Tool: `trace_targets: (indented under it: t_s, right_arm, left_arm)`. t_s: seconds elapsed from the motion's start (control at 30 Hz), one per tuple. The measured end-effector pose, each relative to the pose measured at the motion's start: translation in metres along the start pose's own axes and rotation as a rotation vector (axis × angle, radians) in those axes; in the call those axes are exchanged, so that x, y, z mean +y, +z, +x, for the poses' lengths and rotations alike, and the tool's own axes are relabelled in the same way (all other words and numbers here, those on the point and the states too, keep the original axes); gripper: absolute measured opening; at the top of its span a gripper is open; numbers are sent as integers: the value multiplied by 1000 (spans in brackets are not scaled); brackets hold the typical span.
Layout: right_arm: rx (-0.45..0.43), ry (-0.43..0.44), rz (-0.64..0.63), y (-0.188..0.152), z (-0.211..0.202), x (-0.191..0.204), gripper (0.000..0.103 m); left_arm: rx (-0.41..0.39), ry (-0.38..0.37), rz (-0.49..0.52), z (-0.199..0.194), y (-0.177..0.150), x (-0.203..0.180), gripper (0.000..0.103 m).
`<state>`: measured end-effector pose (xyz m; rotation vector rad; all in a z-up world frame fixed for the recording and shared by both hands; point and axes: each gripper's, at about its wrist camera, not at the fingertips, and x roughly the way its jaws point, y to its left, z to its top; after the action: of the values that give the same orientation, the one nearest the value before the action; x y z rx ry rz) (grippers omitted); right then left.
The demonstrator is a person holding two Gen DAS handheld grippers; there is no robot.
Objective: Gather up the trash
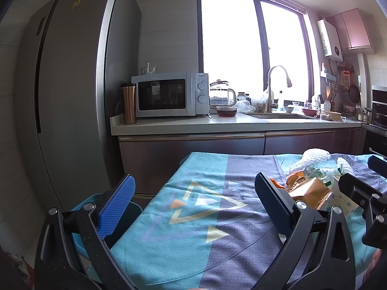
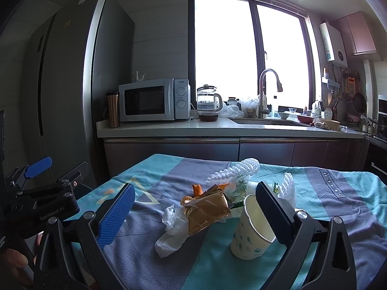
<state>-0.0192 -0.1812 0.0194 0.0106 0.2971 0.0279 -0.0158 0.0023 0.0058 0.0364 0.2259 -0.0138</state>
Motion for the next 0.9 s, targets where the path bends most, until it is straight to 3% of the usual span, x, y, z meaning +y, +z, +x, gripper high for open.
trace_targets:
  t_s: [0.9]
  right_arm:
    - [21,11,6,-2,2,-8,97]
  left_arm:
    - [41,-40,14,7,-7,-7,98]
